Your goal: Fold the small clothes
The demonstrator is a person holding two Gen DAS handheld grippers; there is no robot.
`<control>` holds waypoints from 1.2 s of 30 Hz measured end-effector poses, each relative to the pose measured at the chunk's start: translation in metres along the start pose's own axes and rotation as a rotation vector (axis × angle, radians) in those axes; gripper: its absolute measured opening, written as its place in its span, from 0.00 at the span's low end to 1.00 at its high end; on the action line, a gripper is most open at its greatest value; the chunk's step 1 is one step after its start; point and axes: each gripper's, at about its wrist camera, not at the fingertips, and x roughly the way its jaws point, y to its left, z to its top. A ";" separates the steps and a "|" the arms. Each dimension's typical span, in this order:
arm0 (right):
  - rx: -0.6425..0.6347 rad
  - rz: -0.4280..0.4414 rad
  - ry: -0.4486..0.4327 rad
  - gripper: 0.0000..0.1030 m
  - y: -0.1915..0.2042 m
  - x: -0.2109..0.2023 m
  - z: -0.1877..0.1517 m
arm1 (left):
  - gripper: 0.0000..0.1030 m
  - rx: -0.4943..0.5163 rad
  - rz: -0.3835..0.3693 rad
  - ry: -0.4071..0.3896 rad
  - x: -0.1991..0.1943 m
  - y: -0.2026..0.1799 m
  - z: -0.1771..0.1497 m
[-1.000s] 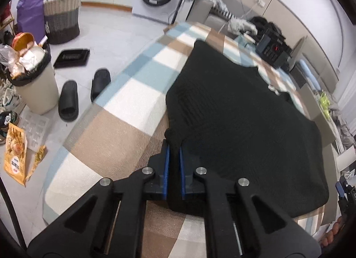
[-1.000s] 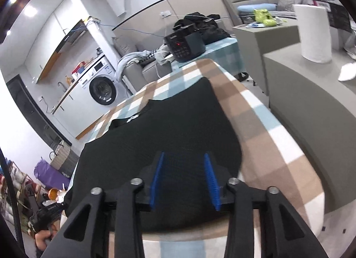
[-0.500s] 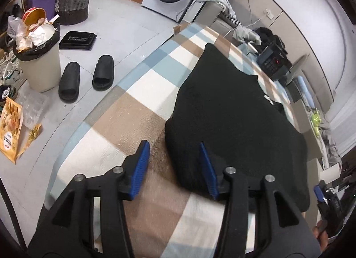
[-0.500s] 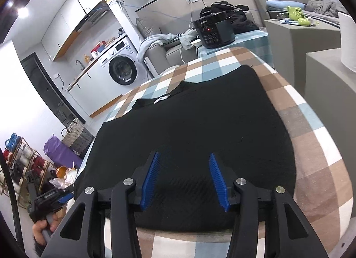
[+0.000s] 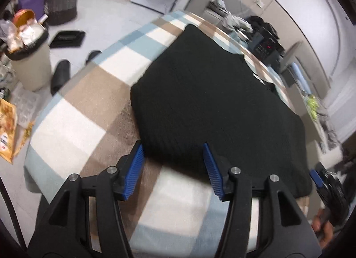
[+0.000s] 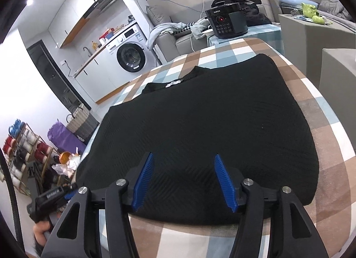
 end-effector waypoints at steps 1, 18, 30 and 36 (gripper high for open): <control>-0.002 -0.006 0.005 0.57 -0.001 0.001 -0.001 | 0.48 0.011 0.008 -0.011 0.004 -0.005 0.002; -0.022 -0.024 0.067 0.57 0.005 0.020 -0.006 | 0.08 0.071 0.006 -0.135 -0.009 -0.010 0.017; -0.040 -0.010 0.102 0.57 0.010 0.031 -0.009 | 0.55 -0.021 -0.018 -0.136 -0.024 0.015 0.006; -0.047 -0.011 0.109 0.57 0.013 0.034 -0.009 | 0.58 0.026 0.030 -0.133 -0.016 0.010 0.002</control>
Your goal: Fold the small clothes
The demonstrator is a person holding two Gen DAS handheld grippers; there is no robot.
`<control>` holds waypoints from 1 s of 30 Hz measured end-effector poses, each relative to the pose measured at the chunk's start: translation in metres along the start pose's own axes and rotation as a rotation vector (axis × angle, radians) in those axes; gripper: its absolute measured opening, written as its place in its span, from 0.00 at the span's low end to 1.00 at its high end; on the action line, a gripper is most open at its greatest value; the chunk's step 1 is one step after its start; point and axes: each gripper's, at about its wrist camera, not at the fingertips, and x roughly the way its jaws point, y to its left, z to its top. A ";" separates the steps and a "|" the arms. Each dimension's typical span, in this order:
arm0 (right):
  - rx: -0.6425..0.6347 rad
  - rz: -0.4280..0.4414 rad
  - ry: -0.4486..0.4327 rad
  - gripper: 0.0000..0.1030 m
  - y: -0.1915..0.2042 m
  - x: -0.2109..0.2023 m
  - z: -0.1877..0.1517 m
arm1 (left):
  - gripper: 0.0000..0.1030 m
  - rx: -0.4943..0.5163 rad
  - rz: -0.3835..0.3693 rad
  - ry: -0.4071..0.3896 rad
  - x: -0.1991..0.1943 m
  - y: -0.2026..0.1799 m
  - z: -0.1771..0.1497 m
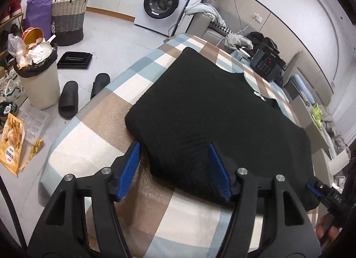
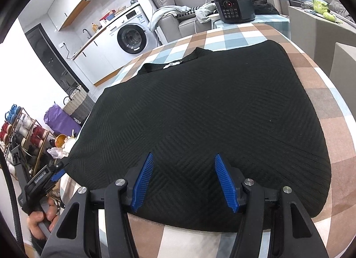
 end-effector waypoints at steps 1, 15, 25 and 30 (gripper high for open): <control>-0.001 -0.001 -0.001 0.57 0.000 -0.001 0.000 | 0.58 0.005 0.009 0.006 0.004 -0.002 0.000; 0.022 -0.025 -0.012 0.57 -0.007 -0.006 0.000 | 0.11 0.049 -0.012 -0.030 0.031 -0.027 0.018; 0.050 -0.007 -0.023 0.57 -0.015 -0.011 -0.003 | 0.10 0.278 -0.086 -0.142 -0.005 -0.099 0.043; 0.078 -0.032 -0.069 0.57 -0.026 -0.028 -0.001 | 0.09 0.456 -0.250 -0.180 -0.013 -0.190 0.045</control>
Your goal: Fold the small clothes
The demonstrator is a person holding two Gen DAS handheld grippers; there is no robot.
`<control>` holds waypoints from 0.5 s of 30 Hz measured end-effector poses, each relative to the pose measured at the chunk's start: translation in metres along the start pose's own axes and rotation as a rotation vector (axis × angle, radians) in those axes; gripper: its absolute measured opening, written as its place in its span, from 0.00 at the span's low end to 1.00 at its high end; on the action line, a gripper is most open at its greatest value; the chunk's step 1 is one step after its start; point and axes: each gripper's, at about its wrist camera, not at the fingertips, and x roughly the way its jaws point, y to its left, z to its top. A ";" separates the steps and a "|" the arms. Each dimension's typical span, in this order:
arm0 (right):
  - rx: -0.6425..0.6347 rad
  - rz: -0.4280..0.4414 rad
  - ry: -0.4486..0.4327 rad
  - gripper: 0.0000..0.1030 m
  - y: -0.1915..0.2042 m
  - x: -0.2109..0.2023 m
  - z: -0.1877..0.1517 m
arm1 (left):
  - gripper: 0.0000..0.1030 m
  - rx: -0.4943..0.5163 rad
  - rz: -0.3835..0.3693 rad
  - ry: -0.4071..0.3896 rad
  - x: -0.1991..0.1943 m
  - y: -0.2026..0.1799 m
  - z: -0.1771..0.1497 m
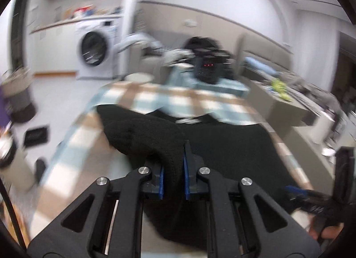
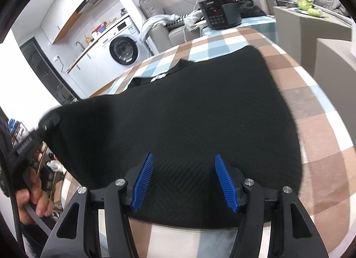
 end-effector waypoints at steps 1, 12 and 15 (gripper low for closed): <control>0.011 -0.011 -0.013 0.57 -0.004 -0.005 0.001 | 0.09 0.029 -0.034 -0.001 0.004 -0.016 0.003; 0.144 -0.170 -0.042 0.57 -0.058 -0.028 -0.004 | 0.52 0.197 -0.450 0.260 0.040 -0.132 -0.052; 0.151 -0.214 -0.056 0.57 -0.065 -0.034 -0.002 | 0.64 0.154 -0.452 0.223 0.025 -0.113 -0.056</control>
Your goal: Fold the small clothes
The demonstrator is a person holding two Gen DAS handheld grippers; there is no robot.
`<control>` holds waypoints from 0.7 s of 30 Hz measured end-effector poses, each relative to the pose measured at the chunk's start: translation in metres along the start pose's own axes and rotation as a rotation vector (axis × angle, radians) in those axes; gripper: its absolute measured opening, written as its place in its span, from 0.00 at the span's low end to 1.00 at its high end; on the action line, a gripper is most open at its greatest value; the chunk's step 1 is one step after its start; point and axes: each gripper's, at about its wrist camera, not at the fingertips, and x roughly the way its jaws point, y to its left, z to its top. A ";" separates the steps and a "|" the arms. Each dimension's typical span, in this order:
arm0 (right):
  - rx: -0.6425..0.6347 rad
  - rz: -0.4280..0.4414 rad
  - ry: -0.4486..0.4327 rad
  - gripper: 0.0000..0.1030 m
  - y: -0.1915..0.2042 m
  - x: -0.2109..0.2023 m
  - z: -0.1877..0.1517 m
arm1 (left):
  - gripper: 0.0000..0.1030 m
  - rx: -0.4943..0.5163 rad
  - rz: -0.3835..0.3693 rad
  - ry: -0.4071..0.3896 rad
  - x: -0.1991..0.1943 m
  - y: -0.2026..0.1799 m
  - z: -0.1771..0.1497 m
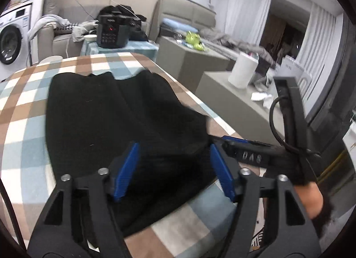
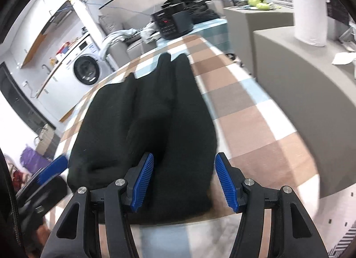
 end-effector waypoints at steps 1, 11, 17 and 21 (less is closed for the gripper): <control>0.006 -0.002 -0.003 0.57 -0.002 -0.001 0.001 | 0.64 -0.009 0.008 -0.005 -0.005 0.004 -0.002; 0.077 0.074 -0.095 0.57 -0.004 -0.032 0.006 | 0.64 -0.163 0.186 0.038 -0.021 0.084 -0.017; 0.055 0.219 -0.040 0.57 0.009 -0.034 0.001 | 0.64 -0.180 0.196 0.047 -0.016 0.094 -0.027; 0.084 0.316 0.045 0.57 0.018 -0.012 -0.007 | 0.64 -0.198 0.213 0.055 -0.014 0.094 -0.032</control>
